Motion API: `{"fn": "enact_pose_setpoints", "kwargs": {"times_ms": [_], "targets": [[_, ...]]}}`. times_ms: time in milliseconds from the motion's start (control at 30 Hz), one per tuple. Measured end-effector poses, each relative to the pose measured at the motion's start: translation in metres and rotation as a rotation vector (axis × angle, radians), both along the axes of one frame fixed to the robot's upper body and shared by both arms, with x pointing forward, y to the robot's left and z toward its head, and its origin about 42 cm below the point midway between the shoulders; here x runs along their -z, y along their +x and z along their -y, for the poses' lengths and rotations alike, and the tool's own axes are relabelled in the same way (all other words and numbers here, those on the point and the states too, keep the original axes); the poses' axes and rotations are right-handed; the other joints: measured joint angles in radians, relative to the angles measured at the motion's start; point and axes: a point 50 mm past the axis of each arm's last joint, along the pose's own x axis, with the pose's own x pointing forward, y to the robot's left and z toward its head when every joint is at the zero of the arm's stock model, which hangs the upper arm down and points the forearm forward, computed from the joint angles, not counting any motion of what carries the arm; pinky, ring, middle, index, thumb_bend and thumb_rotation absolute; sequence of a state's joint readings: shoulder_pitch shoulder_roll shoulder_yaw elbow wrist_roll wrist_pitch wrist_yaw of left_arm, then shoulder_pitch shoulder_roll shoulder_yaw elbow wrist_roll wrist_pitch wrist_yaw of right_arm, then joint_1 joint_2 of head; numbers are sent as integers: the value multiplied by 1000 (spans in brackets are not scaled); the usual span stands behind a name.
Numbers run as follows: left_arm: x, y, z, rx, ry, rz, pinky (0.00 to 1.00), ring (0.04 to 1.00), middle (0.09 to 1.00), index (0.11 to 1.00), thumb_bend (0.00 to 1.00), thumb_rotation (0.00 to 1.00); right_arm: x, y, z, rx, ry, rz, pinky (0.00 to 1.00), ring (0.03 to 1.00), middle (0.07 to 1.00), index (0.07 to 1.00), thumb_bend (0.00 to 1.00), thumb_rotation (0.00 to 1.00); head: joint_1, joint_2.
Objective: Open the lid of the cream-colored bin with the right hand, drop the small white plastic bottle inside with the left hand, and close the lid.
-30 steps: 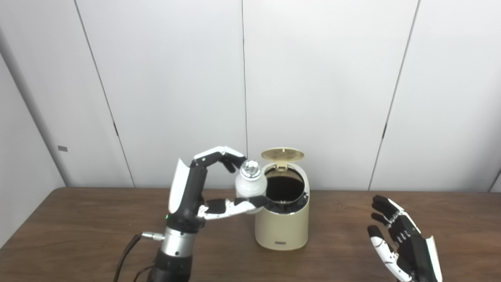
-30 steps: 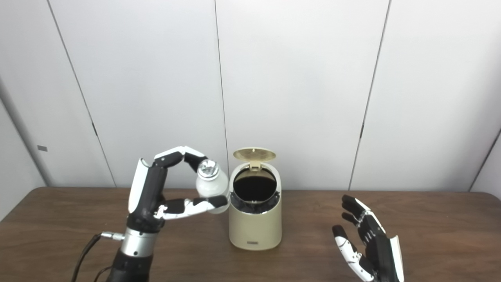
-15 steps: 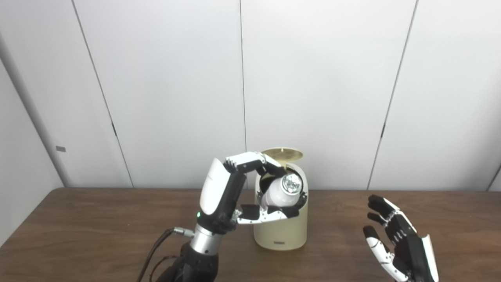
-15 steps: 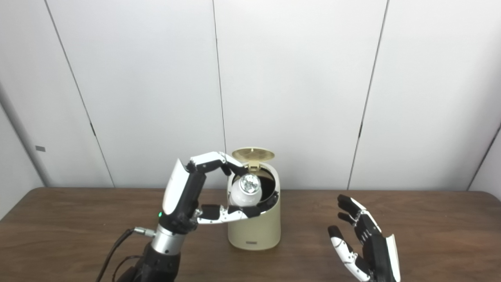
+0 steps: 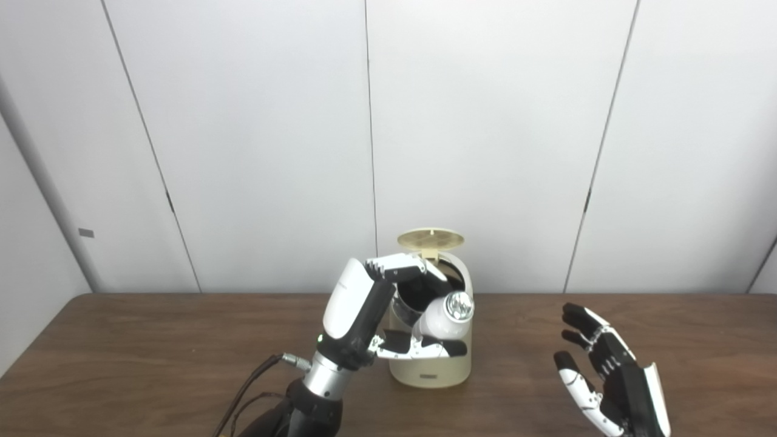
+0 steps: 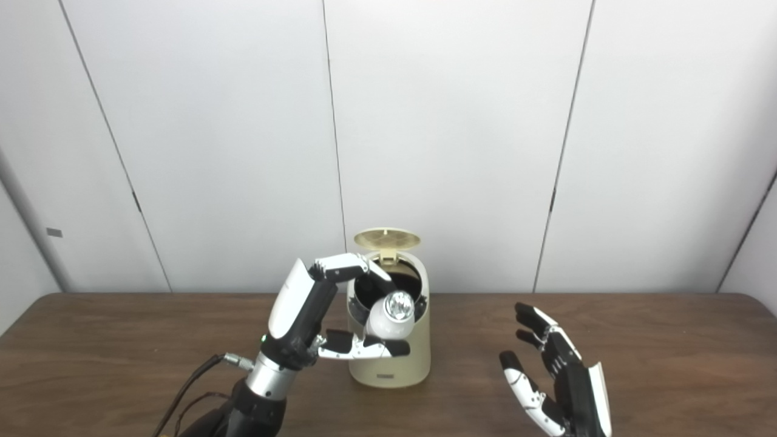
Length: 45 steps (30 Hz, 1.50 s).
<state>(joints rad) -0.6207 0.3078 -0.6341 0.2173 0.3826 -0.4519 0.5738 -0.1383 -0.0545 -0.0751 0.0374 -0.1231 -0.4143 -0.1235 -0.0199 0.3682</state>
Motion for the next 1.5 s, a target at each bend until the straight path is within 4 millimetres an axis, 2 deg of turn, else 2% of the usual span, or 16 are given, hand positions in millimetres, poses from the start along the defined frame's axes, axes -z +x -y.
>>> {"fn": "enact_pose_setpoints", "kwargs": {"times_ms": [333,500,600,700,933,1167,1400,1500], "targets": [[-5,4,9,31,32,32,417,523,510,417,495,0,1,-3,0,3,-3,-1,743,818,818,776,172,401,-9,0],[-11,7,9,34,39,63,416,523,505,420,496,0,2,-3,0,3,-1,-3,772,829,826,783,172,401,-11,0],[-15,9,11,38,40,82,437,528,504,419,496,0,2,-3,0,3,1,-3,761,820,819,782,167,332,-15,-2],[-17,8,13,49,49,105,451,529,505,421,496,0,2,-3,-1,6,-4,-4,766,821,819,783,169,312,-15,-3],[-26,13,4,58,117,171,456,521,504,424,497,0,2,-4,-2,17,-7,-4,781,821,816,776,178,389,-38,-18],[-22,7,8,78,152,245,471,527,506,418,495,0,3,-7,-3,17,-11,-5,757,805,801,747,208,470,-49,-26],[-37,18,11,83,194,361,476,534,508,415,494,0,5,-14,-5,22,-14,-8,753,797,793,745,189,411,-61,-25],[-42,25,11,76,200,382,477,533,509,414,494,0,5,-14,-6,28,-18,-7,739,797,793,742,192,432,-66,-25]]}}
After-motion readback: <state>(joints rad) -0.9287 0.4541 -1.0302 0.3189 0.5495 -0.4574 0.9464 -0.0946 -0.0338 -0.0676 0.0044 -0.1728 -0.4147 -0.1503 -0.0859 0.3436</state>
